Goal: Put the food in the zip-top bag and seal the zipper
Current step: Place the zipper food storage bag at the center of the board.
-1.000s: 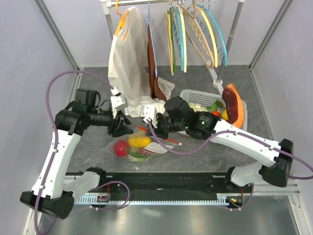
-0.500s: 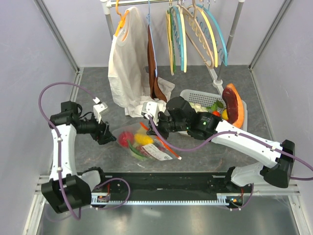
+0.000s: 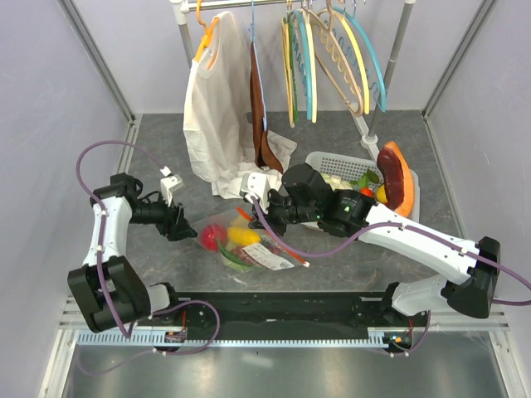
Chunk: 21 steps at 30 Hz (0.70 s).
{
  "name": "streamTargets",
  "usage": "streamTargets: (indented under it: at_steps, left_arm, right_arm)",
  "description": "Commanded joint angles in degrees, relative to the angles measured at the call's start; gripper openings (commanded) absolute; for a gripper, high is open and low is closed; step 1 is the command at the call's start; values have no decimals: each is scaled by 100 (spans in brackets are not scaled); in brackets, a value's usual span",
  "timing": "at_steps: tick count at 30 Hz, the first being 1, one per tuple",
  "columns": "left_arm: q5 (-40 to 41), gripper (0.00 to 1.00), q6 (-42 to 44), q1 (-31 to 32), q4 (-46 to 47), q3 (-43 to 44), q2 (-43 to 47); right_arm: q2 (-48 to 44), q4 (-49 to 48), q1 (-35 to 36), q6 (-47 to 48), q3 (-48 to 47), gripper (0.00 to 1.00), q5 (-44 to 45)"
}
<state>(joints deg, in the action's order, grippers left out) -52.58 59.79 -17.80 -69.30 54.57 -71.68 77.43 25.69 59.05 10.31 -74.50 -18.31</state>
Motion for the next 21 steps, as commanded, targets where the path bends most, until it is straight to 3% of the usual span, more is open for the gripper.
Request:
streamTargets:
  at_steps: [1, 4, 9, 12, 13, 14, 21]
  left_arm:
    - [-499, 68, 533, -144, -251, -78, -170]
    - [-771, 51, 604, -311, -321, 54, -442]
    - [-956, 38, 1051, -338, -785, 265, -970]
    - [-1026, 22, 1324, -338, -988, 353, -1102]
    - [-1053, 10, 1351, -338, -989, 362, -1103]
    - [-1062, 3, 1351, -347, -989, 353, -1103]
    - [-1097, 2, 1166, -706, -1392, 1063, -1050]
  right_arm:
    - [-158, -363, 19, 103, -56, 0, -165]
    - [-167, -346, 19, 130, -21, 0, -182]
    - [-149, -354, 19, 103, -3, 0, -200]
    - [-114, -372, 19, 24, -3, 0, -279]
    - [-97, -389, 19, -2, 6, 0, -305]
    - [-96, -390, 28, -20, 6, 0, -340]
    - [-17, -433, 98, -291, 32, 0, -595]
